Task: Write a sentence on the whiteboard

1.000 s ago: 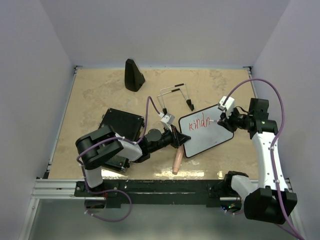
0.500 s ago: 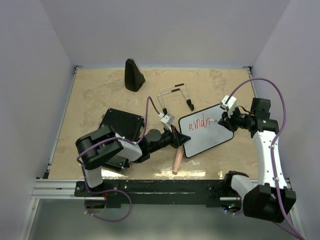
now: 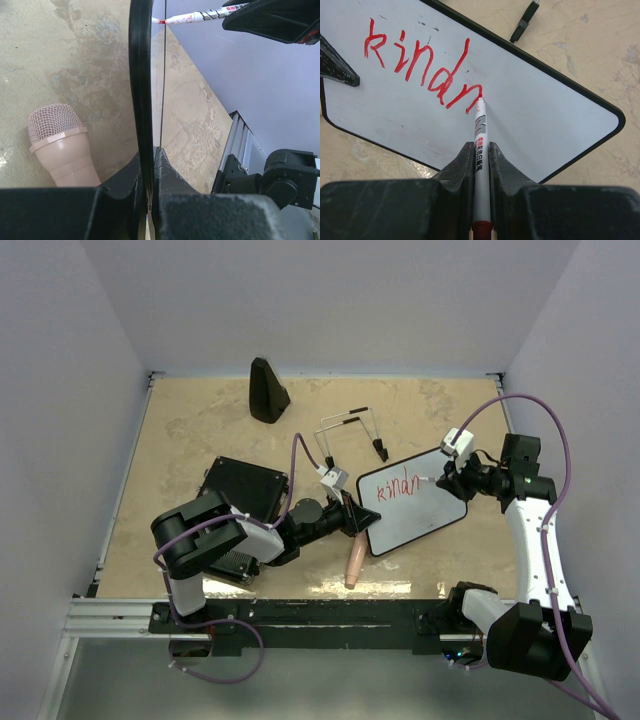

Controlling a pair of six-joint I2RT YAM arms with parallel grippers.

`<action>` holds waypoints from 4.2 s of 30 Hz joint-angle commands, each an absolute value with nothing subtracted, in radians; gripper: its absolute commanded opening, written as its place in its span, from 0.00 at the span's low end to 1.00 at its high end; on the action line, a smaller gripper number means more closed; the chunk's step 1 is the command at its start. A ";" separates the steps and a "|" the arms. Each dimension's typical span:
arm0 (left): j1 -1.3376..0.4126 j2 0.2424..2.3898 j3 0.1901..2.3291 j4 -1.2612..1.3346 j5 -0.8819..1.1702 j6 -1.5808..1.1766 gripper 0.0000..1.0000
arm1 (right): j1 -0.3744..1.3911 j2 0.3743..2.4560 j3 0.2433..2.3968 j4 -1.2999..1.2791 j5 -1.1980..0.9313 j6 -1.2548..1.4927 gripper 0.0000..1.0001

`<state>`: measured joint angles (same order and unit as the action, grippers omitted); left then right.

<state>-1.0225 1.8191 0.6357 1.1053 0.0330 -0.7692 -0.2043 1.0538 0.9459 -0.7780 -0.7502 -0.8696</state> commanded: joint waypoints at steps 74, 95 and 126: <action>-1.032 1.805 0.621 1.129 0.054 -0.710 0.00 | -0.213 0.953 0.900 -0.647 -0.649 -0.761 0.00; -1.032 1.801 0.614 1.127 0.037 -0.715 0.00 | -0.298 0.962 0.900 -0.690 -0.695 -0.821 0.00; -1.031 1.815 0.632 1.127 0.057 -0.715 0.00 | -0.296 1.008 0.874 -0.629 -0.758 -0.808 0.00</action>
